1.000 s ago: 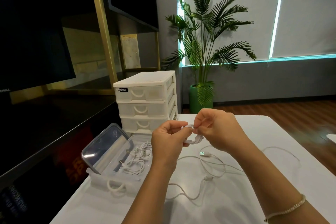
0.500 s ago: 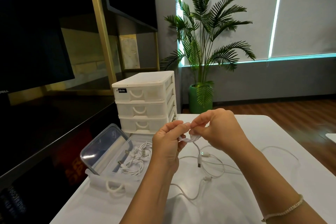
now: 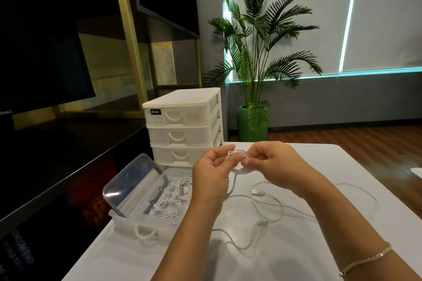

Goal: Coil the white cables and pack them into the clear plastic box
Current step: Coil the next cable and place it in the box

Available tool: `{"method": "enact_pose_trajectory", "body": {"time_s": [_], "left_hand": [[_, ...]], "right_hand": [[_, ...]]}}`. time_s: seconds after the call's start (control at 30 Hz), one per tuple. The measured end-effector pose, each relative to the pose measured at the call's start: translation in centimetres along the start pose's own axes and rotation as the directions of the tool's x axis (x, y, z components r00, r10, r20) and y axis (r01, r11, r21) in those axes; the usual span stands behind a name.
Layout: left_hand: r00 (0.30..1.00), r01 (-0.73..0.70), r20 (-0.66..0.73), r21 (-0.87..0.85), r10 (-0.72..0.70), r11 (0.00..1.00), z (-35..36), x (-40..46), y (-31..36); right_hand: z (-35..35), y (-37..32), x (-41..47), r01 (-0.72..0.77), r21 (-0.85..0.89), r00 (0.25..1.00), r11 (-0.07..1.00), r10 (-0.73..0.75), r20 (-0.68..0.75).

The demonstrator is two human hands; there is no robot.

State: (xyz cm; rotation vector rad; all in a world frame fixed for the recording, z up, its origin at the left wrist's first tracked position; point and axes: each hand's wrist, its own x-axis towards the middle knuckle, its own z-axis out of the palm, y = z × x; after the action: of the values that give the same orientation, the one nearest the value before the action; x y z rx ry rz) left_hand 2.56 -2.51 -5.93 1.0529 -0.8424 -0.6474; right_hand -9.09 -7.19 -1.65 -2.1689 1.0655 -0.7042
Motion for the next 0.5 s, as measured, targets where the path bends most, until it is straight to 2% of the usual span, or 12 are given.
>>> {"method": "enact_pose_trajectory", "body": {"time_s": [0.17,0.3,0.5], "left_hand": [[0.999,-0.031,0.008,0.03,0.031,0.999,-0.09,0.05,0.04],[0.997,-0.077,0.038,0.089,0.074,0.993,-0.06,0.11,-0.31],[0.991,-0.126,0.059,0.142,0.118,0.982,-0.16,0.21,-0.54]], "right_hand": [[-0.03,-0.5,-0.16,-0.153,0.239,0.987,0.959,0.136,0.085],[-0.05,-0.61,-0.01,-0.214,0.34,0.976,0.916,0.211,0.049],[0.01,-0.34,0.0,-0.193,0.344,0.981,0.919,0.191,0.04]]}}
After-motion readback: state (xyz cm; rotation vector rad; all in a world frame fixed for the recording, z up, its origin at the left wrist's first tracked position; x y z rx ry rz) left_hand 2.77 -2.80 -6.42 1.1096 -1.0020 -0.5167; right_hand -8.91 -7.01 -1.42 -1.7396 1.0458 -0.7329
